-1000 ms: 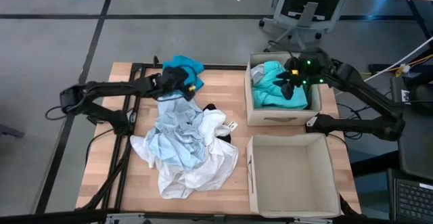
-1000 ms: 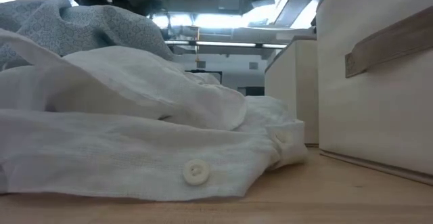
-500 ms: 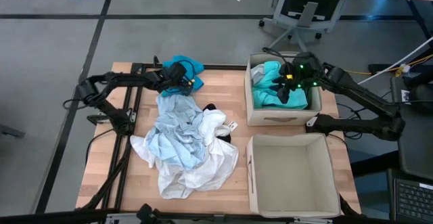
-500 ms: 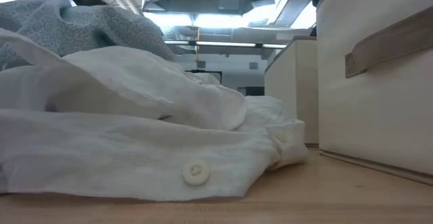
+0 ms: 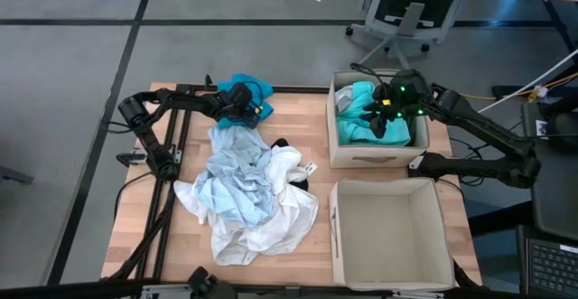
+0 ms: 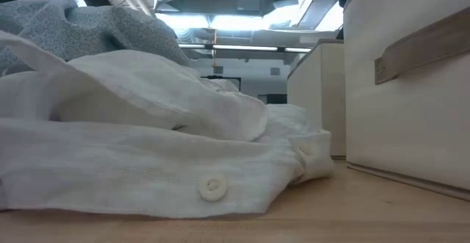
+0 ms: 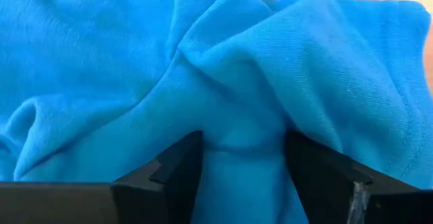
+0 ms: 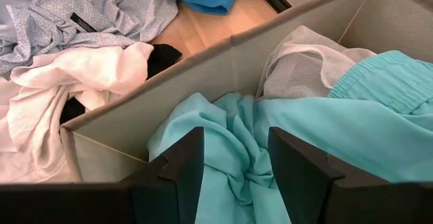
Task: Sort clothes
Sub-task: Put the blue shorts into the top bin
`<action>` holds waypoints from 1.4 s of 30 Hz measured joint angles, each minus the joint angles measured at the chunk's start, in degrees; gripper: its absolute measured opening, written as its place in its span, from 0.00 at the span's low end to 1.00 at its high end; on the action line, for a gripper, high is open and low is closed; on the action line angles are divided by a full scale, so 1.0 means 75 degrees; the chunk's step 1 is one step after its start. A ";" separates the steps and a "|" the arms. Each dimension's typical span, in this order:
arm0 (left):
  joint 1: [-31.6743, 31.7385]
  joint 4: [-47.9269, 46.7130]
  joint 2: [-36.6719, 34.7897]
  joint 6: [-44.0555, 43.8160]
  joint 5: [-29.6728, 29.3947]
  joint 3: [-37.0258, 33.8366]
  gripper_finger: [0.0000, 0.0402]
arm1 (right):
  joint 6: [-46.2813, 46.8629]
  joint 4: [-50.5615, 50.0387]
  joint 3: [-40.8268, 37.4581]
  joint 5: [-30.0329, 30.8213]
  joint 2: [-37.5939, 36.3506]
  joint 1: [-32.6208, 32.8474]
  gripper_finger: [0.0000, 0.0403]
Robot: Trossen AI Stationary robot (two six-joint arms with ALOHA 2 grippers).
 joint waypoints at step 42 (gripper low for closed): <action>-0.2858 0.0476 -0.3875 0.1102 0.0419 -0.0073 0.01 | 0.0009 0.1437 0.0003 -0.1042 -0.0037 0.0004 0.42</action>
